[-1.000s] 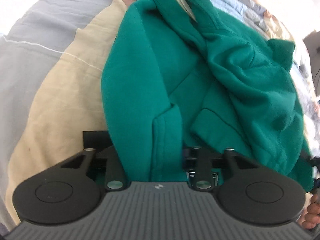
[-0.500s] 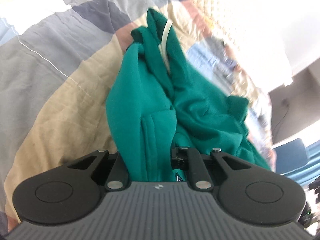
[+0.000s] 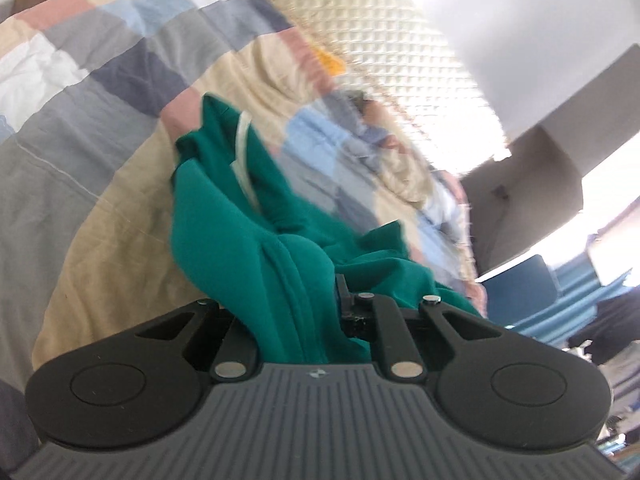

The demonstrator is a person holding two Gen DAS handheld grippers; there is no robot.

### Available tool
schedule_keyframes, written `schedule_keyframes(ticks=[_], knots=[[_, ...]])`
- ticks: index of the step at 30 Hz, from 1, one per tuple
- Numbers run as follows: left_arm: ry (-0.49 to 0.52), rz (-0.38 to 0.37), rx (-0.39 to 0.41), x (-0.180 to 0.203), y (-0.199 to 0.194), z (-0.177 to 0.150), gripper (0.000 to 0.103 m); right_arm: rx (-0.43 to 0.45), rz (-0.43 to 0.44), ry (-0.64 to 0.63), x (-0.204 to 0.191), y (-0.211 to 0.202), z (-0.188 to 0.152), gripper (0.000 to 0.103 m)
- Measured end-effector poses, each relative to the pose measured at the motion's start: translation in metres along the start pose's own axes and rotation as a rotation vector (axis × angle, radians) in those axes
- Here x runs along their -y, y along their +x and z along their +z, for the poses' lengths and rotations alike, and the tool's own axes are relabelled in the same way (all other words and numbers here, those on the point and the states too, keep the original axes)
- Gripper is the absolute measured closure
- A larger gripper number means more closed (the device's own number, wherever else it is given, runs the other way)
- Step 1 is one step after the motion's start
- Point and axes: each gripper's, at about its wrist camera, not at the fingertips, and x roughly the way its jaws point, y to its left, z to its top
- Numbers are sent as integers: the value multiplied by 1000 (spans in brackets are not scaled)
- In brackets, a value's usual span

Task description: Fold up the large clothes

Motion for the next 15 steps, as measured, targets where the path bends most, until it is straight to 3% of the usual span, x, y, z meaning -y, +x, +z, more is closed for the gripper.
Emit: schedule_keyframes(ticks=[4,7,10,15], knots=[[-8,-83,6,13,-32,-15,89,8,30,-30,-17,-29,-2,91],[-15,-102,2,23,-34,-21,89,17,-25,-73,-21,-25,5,91],[-10,-102,52,29,-22,-14,88,34,-83,-60,-14,-5,18,91],[-162,-140,148,9,27,17,87,134,-189,53,17,46,42,89]])
